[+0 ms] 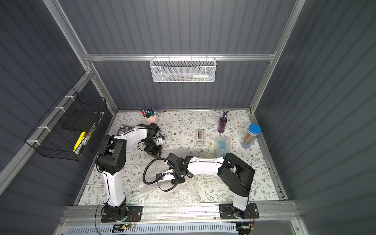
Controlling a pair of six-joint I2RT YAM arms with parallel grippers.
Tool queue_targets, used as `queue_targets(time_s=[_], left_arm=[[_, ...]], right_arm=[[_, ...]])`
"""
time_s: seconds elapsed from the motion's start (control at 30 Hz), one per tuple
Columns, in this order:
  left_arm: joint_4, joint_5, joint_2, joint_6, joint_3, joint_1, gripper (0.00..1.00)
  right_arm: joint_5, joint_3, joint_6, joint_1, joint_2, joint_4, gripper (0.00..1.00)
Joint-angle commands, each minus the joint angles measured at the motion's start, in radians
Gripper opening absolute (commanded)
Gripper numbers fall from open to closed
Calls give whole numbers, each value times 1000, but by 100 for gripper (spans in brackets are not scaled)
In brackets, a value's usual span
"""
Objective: Wrap wine bottles in bubble wrap
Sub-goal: Wrap the bubble wrap around the bubble wrap.
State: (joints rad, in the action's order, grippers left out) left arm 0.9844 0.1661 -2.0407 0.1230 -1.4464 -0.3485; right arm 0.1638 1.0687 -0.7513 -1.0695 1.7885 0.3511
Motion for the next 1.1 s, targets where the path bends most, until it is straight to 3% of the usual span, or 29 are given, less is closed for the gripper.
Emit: queue_targets(time_s=[0.0,0.2,0.43,0.57,0.7,0.83,0.9,1.07], left_arm=[[-101,-97,-86,21,21,11,33],[-56,-85,-11,3,-66,11,42],[8,-192,230,-11,-59,21,75],[97,-259,390,-46,5,38,79],[138,-166,555,-45,160,38,79],[114,31,785,131,302,24,75],[100,40,892,207,298,14,78],[194,211,1017,546,401,14,80]], right_arm=[[105,36,51,-10,6,79,43],[229,59,82,12,75,172,43],[392,131,83,75,162,245,43],[439,159,82,95,198,285,43],[486,177,78,115,229,307,44],[522,217,65,131,273,361,44],[529,229,63,140,283,370,45],[545,290,66,164,331,428,49]])
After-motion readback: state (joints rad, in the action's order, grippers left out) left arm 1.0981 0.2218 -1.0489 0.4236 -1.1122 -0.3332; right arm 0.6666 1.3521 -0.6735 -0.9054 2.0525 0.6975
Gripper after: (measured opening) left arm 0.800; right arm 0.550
